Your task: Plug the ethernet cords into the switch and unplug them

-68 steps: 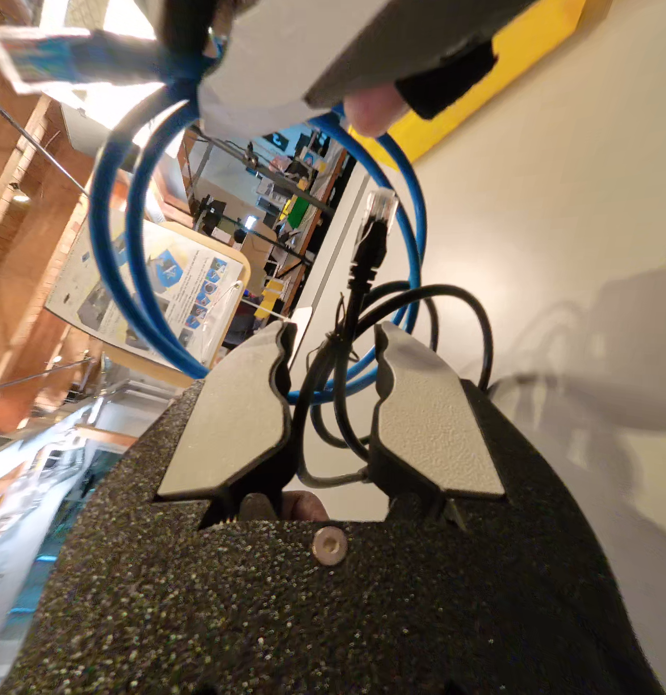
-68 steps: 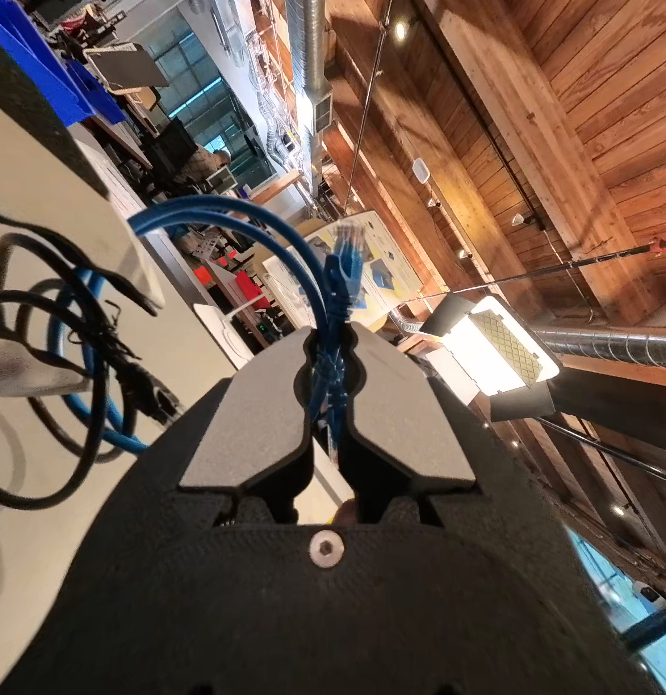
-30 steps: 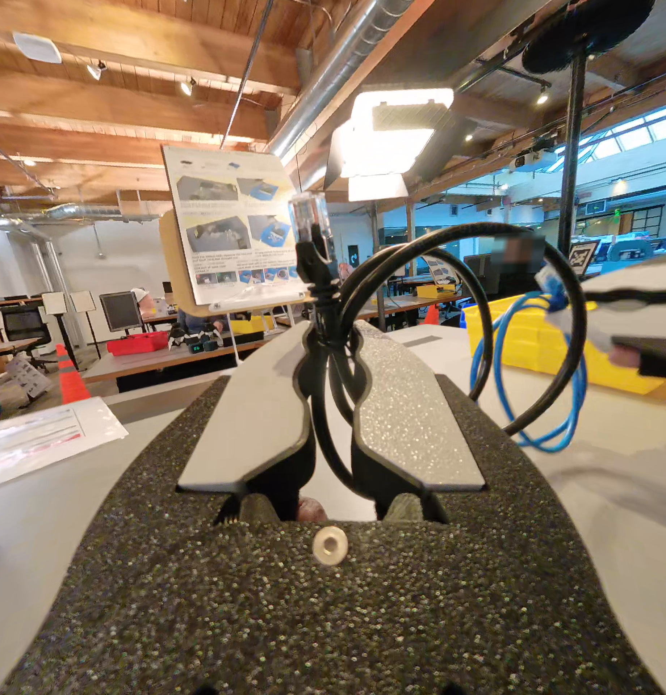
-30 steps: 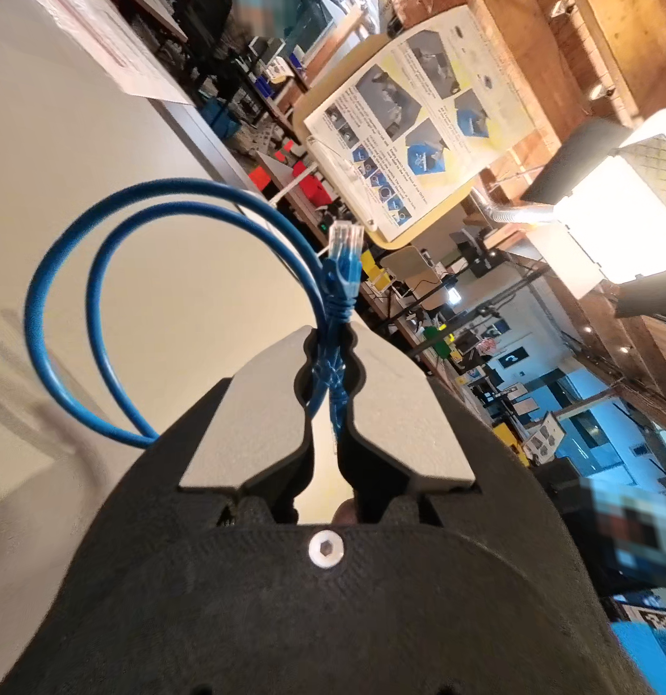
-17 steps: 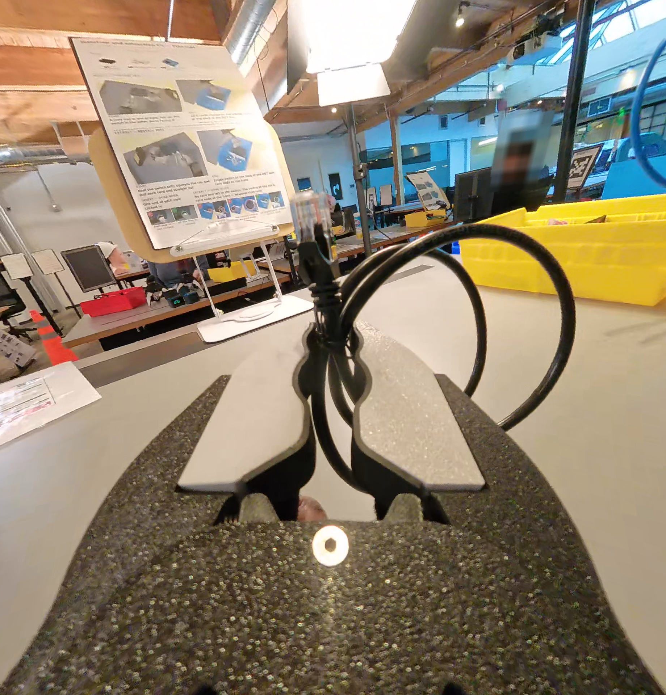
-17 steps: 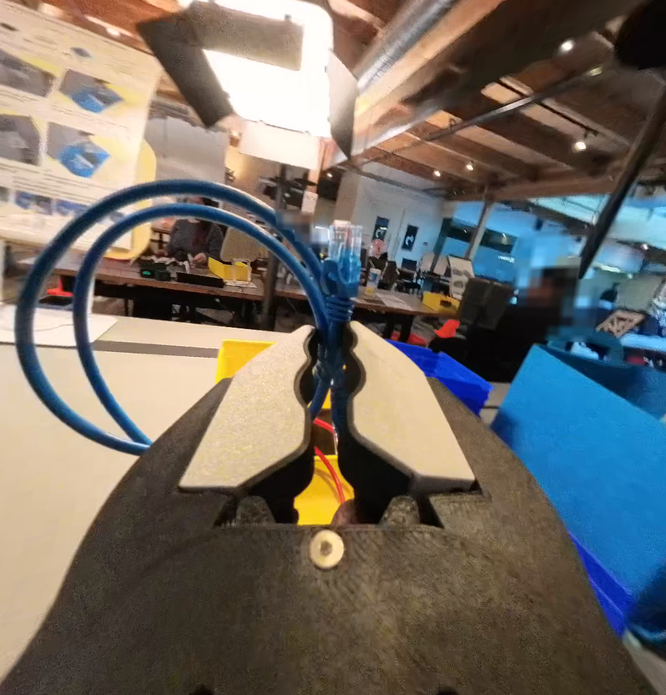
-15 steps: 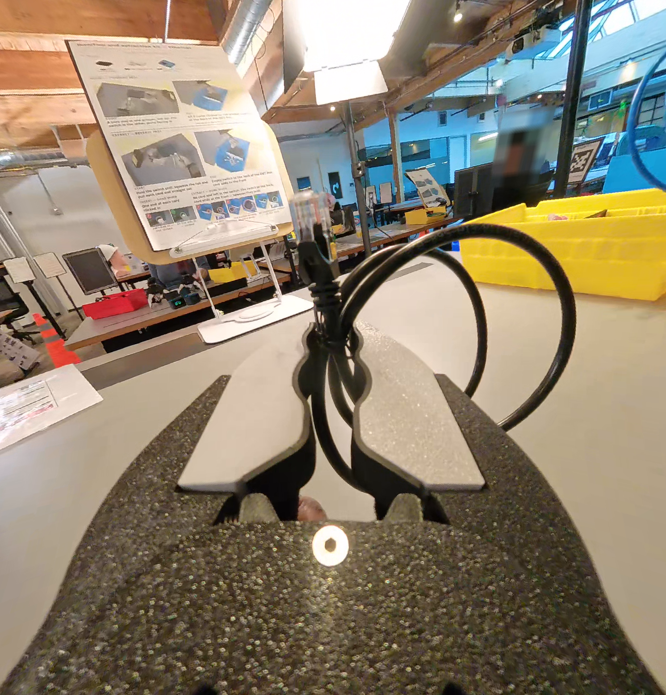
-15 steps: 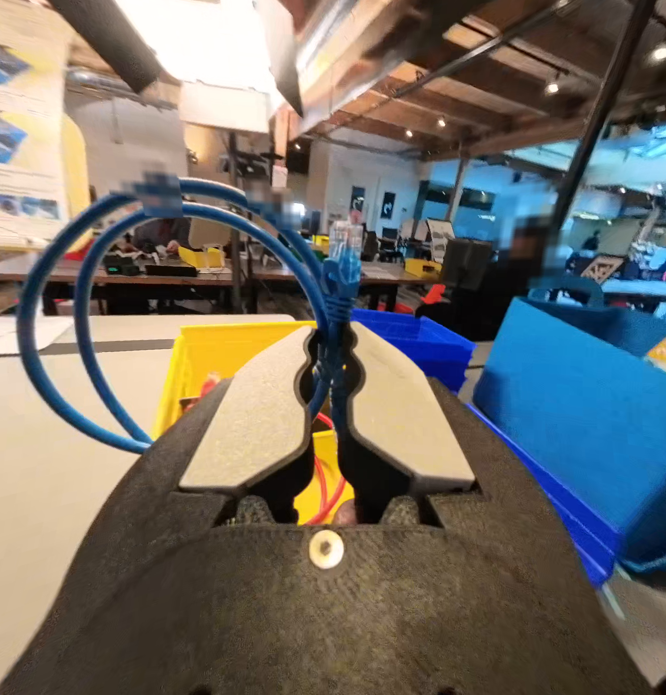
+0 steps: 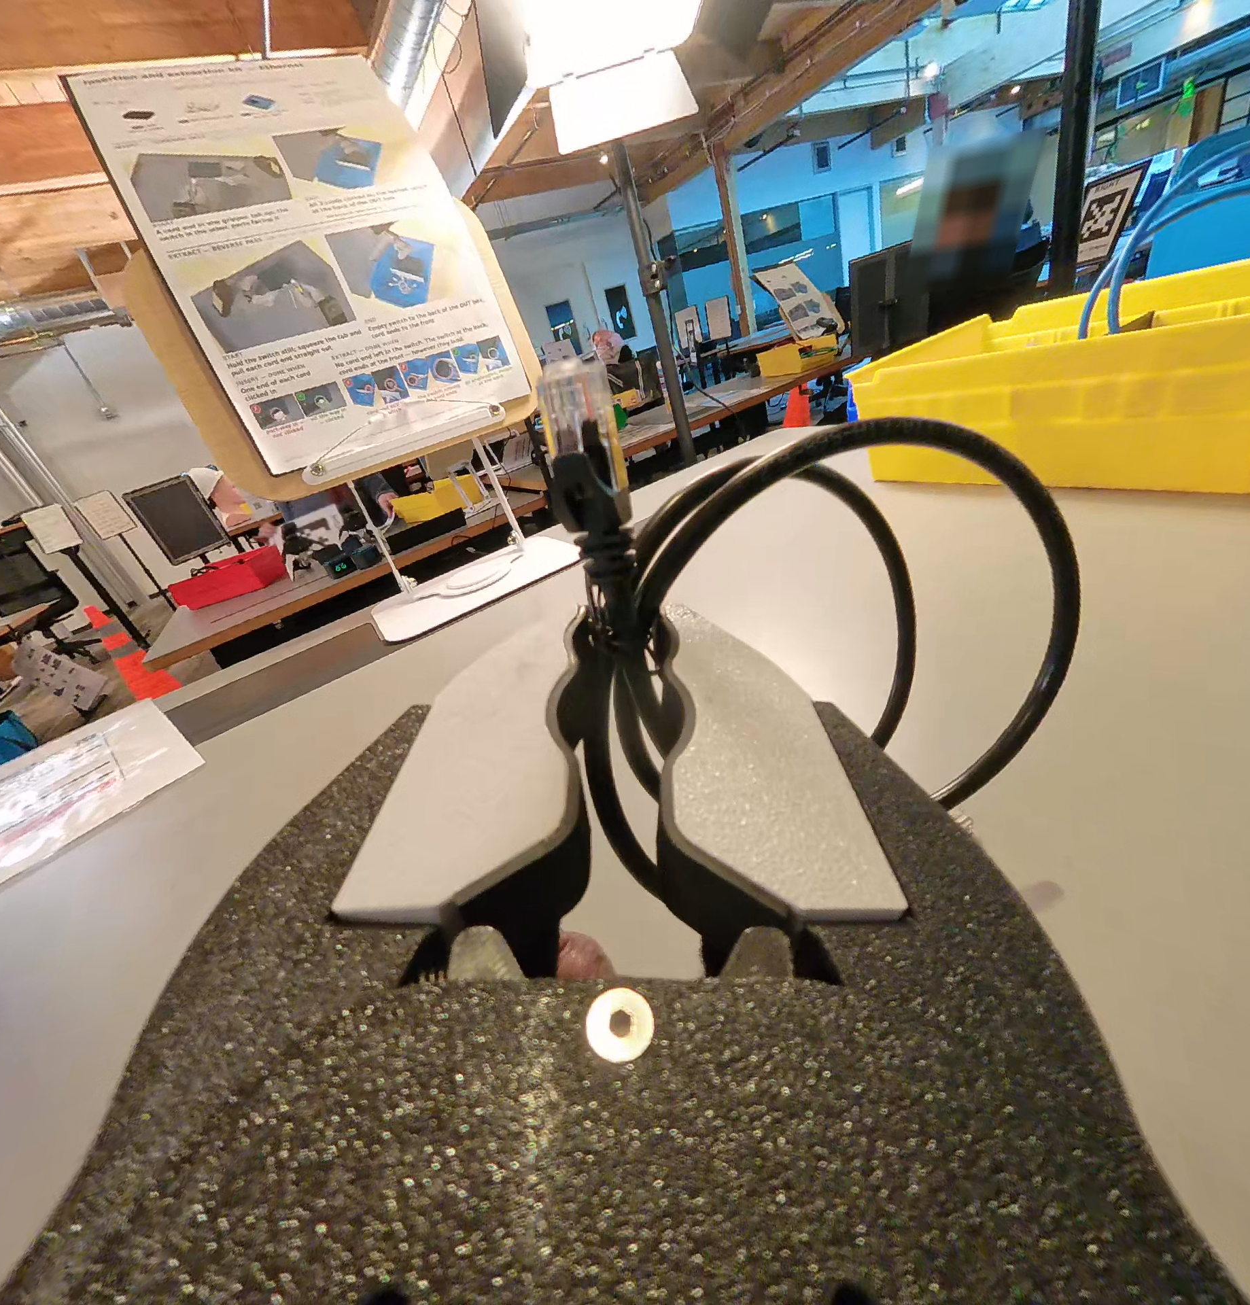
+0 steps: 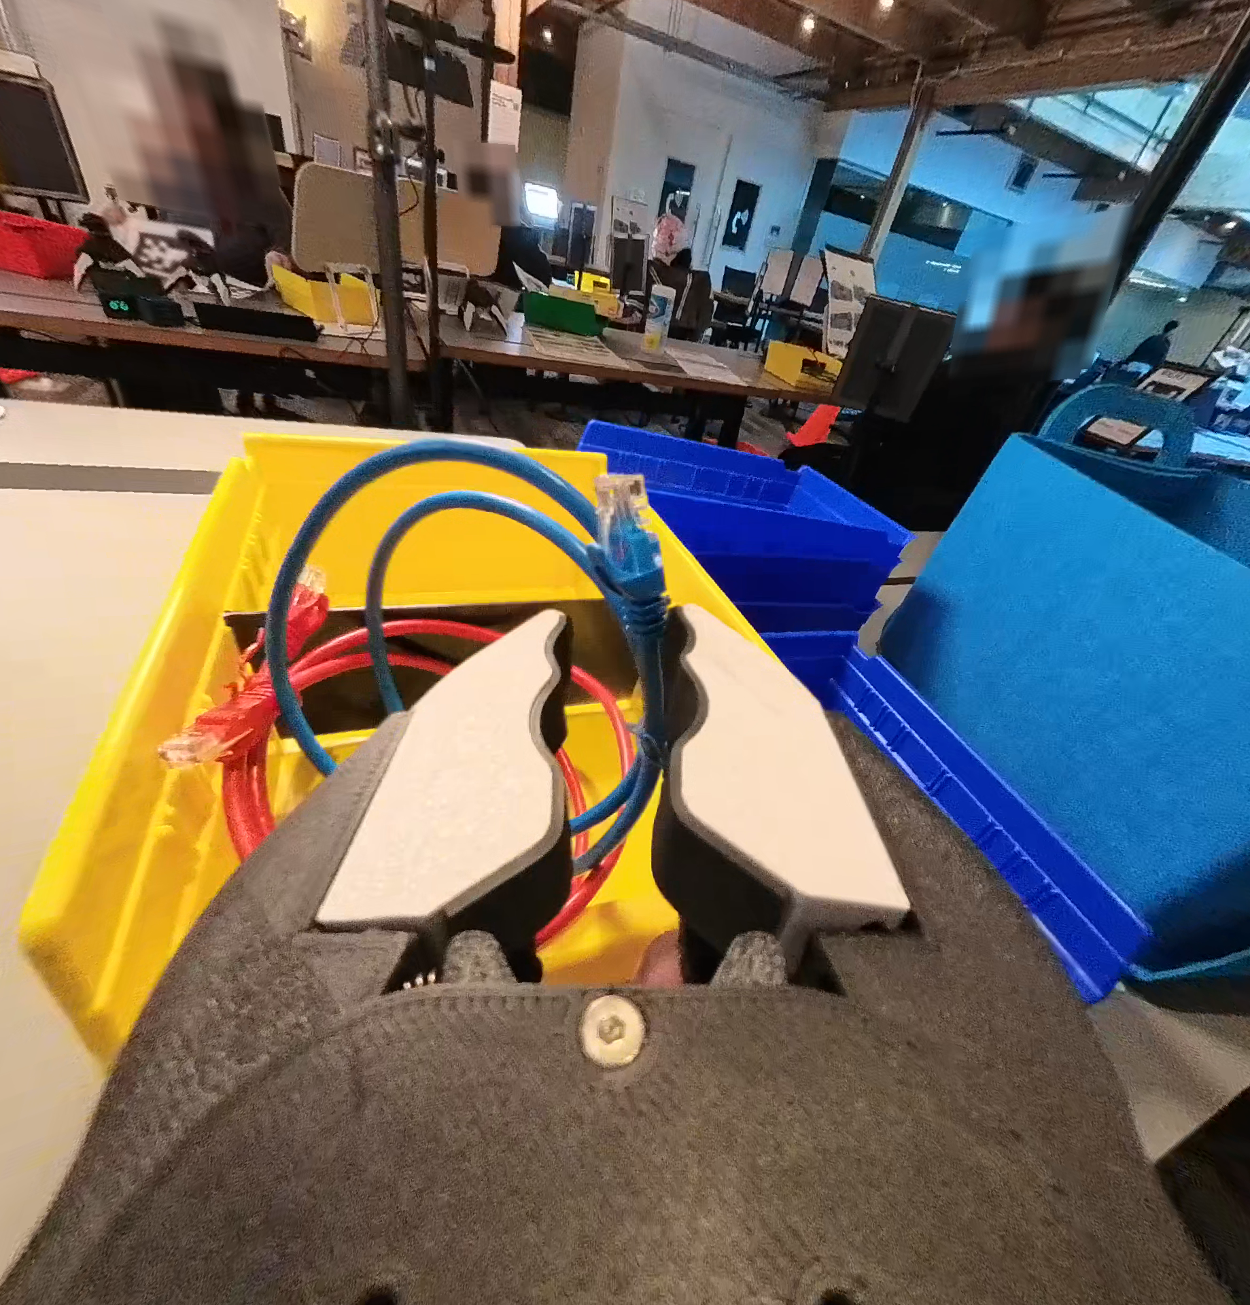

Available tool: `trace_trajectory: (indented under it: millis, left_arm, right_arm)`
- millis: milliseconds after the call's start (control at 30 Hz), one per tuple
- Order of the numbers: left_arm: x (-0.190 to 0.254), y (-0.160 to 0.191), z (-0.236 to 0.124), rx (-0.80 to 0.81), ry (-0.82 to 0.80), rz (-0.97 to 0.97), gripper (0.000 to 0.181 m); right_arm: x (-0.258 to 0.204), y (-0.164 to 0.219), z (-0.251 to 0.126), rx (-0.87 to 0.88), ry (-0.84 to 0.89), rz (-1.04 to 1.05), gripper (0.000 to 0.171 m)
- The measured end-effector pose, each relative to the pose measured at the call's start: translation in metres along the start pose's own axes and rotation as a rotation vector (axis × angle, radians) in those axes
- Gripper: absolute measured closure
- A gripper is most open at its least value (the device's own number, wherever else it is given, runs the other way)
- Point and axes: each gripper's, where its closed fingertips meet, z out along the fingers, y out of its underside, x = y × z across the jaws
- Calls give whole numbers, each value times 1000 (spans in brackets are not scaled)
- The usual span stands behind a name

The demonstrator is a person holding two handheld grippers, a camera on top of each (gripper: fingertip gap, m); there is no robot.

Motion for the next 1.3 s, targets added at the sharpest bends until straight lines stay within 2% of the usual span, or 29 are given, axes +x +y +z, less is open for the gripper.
trace_trajectory:
  millis: [133,267,300,333,400,467,567,667,800,933,1033,1100,1200,1300]
  left_arm:
    - [1,-1,-1,9,4,6,166]
    - [2,-1,-1,10,8,13,166]
    - [3,-1,-1,8,8,14,165]
    - [3,-1,0,7,8,15,165]
    - [3,0,0,0,8,14,166]
    - [3,1,1,-8,9,14,166]
    - [2,1,1,-8,7,14,166]
    - [2,0,1,-6,7,11,166]
    - [4,-2,0,11,14,0,166]
    - [8,-7,-2,44,39,-18,166]
    - [14,-12,-4,75,70,-7,166]
    - [21,-18,-5,105,97,28,166]
    - [36,-24,-8,144,146,96,166]
    - [51,-31,-12,191,205,149,165]
  right_arm:
    - [-1,7,0,-59,35,-65,144]
    - [18,67,18,-321,124,-212,143]
    - [27,68,20,-319,182,-239,149]
    - [30,67,19,-308,187,-261,142]
    - [29,64,18,-297,148,-217,138]
    - [27,50,15,-229,121,-147,137]
    - [9,22,6,-128,35,-149,136]
    - [-41,-15,-14,7,-161,-172,137]
    - [-144,-58,-65,182,-516,-257,138]
    - [-258,-62,-147,292,-954,-396,133]
    - [-319,-58,-207,345,-1217,-391,128]
    - [-346,-52,-229,320,-1314,-363,122]
    - [-367,-42,-233,280,-1324,-371,113]
    - [-374,-31,-231,256,-1322,-395,123]
